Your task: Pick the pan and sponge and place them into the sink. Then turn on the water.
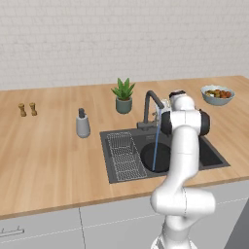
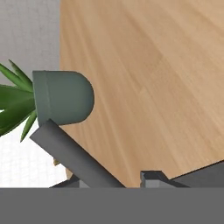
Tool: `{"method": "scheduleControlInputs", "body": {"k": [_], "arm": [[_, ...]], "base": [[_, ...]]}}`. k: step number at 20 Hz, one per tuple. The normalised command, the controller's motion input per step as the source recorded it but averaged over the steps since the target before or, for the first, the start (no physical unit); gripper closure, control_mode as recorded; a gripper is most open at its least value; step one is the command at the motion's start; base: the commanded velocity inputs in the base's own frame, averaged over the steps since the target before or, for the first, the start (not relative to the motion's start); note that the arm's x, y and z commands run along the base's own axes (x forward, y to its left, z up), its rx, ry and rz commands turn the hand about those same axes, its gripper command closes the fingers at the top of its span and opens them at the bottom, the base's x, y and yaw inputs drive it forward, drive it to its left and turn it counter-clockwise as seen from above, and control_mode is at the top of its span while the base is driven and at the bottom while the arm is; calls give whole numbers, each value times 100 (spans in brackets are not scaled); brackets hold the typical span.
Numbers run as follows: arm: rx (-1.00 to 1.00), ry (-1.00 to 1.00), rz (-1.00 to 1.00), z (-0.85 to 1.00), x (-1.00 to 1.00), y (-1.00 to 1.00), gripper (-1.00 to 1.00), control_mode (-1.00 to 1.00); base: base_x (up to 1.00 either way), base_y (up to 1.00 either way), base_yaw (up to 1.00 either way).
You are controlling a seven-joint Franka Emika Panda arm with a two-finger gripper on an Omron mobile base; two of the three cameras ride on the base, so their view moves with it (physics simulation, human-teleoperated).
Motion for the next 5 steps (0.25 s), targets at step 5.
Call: {"method": "scheduleControlInputs", "body": {"k": [5], "arm": [[0,0,0,0,0,0,100,-100]], "base": [[0,0,0]]}}
